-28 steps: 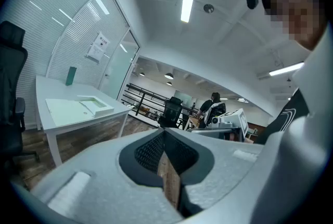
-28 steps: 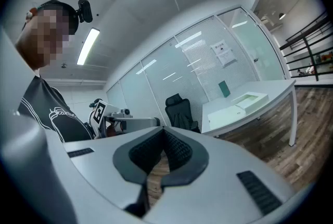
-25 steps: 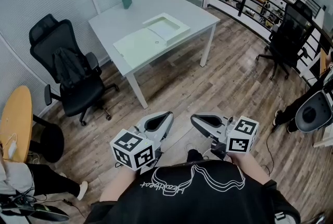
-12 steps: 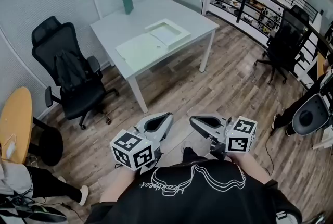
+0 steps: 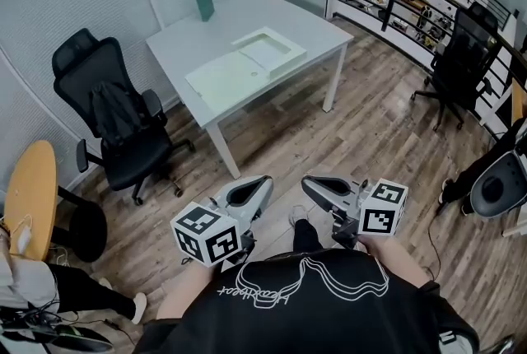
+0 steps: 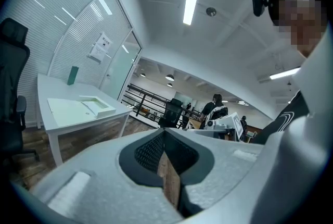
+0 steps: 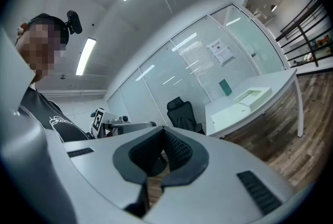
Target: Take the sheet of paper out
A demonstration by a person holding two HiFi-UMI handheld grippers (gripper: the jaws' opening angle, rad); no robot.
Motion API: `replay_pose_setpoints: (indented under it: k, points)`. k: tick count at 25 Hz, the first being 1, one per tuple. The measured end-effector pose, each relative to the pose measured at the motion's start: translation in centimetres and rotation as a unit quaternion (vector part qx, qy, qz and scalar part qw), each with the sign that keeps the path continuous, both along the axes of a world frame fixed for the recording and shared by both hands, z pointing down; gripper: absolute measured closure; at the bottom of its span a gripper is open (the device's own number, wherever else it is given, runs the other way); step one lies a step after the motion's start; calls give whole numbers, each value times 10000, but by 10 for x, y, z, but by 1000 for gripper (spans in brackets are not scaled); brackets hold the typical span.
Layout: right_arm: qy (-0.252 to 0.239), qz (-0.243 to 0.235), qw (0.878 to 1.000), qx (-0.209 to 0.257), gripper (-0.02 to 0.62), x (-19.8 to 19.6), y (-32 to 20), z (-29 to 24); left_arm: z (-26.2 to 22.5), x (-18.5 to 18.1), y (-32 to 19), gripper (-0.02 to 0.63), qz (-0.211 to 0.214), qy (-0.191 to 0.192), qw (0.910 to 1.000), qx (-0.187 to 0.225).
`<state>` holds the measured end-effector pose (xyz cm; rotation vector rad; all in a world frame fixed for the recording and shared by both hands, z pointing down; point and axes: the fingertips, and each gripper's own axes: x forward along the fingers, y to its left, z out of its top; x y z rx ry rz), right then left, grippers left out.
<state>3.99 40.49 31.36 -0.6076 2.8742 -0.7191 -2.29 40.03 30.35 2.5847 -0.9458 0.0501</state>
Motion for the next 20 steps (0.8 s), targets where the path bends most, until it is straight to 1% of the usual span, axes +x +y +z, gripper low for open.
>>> replay_pose_setpoints:
  k: [4,9,14,20]
  points:
    - [-59,43,10000,-51,586,8,-32,5,6,4,-34,594,-3,-13,9999,-112]
    - [-178,129,9995,-222,586,25,-91,15,18,19,-90,594,52,80,9996,-280]
    - [-249,90,9989,-395,586,42,-163,24,29,38,-160,594,15,81,9990,-441]
    - [-287,-79,9984,-486,586,57,-257,24,31,55,-256,594,-150,97,9983,-560]
